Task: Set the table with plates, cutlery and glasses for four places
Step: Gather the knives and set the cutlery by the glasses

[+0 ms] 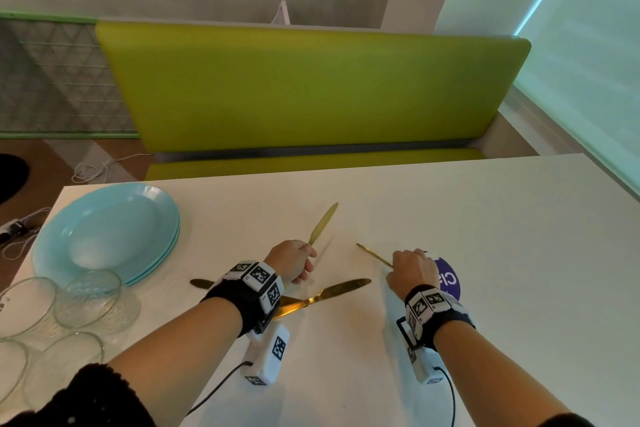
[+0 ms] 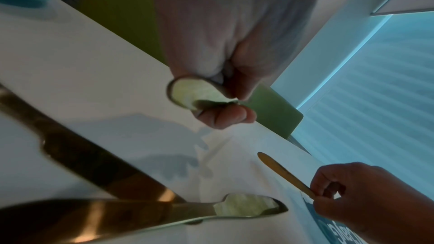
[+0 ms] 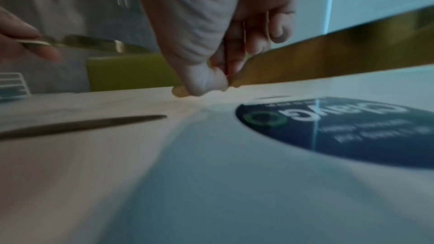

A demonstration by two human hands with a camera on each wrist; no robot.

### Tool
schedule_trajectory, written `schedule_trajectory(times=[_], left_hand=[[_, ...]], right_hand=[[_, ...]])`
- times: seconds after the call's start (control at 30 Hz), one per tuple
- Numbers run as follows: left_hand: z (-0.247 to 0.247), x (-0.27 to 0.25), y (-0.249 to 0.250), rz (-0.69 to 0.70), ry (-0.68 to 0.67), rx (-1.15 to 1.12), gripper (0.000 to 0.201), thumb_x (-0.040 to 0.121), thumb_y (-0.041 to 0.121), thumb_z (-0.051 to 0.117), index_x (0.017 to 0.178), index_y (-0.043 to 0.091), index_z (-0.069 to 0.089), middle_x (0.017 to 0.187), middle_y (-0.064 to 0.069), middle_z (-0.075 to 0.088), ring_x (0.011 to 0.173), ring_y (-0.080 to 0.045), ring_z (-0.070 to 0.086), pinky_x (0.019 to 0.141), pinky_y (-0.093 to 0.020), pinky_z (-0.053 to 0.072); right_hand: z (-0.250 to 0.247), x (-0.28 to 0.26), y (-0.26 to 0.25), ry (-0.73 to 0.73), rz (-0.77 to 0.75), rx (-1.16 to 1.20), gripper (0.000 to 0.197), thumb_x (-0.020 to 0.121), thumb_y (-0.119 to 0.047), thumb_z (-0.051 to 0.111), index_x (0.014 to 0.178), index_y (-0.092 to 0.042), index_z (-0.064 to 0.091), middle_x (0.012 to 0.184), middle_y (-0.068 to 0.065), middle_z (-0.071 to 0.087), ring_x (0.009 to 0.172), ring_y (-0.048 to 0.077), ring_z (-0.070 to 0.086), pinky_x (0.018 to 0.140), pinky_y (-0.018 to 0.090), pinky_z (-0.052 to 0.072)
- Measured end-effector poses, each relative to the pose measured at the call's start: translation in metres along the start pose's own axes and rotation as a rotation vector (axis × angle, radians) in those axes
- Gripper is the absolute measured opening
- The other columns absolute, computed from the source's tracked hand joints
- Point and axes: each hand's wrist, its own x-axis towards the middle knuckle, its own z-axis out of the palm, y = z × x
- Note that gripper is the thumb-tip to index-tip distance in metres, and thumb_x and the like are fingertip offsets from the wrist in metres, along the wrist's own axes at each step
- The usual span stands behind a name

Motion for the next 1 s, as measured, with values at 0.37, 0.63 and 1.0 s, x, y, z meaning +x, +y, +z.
schedule_trajectory(times=[0.37,0.63,1.0], left_hand=[[-0.008,-0.011,0.001,0.036,0.05,-0.05,0.022,0.094,0.001,0.031,0.096,0.007,0.052,0.073,-0.006,0.057,0.061,-0.016,0.051,0.056,-0.02,0.042],[-0.008,-0.042,-0.022,-0.026,-0.252,-0.022,0.022,0.091,0.0,0.035,0.079,0.008,0.052,0.069,-0.006,0.055,0.055,-0.015,0.052,0.05,-0.02,0.043],[-0.036,-0.062,-0.046,-0.006,-0.304,0.05,0.026,0.083,-0.01,0.033,0.072,0.01,0.045,0.066,-0.004,0.046,0.055,-0.012,0.038,0.048,-0.019,0.029]], right_hand=[[-0.054,-0.033,-0.057,0.166,-0.521,-0.284,0.026,0.095,-0.018,0.044,0.109,-0.017,0.067,0.109,0.005,0.057,0.108,0.025,0.044,0.088,0.035,0.035],[-0.068,-0.062,-0.111,0.191,-0.667,-0.372,0.016,0.087,-0.025,0.059,0.088,-0.025,0.075,0.09,-0.005,0.064,0.097,0.018,0.053,0.079,0.032,0.041],[-0.054,-0.082,-0.148,0.244,-0.674,-0.271,0.017,0.087,-0.026,0.058,0.093,-0.02,0.073,0.095,-0.001,0.064,0.1,0.02,0.054,0.084,0.033,0.041]])
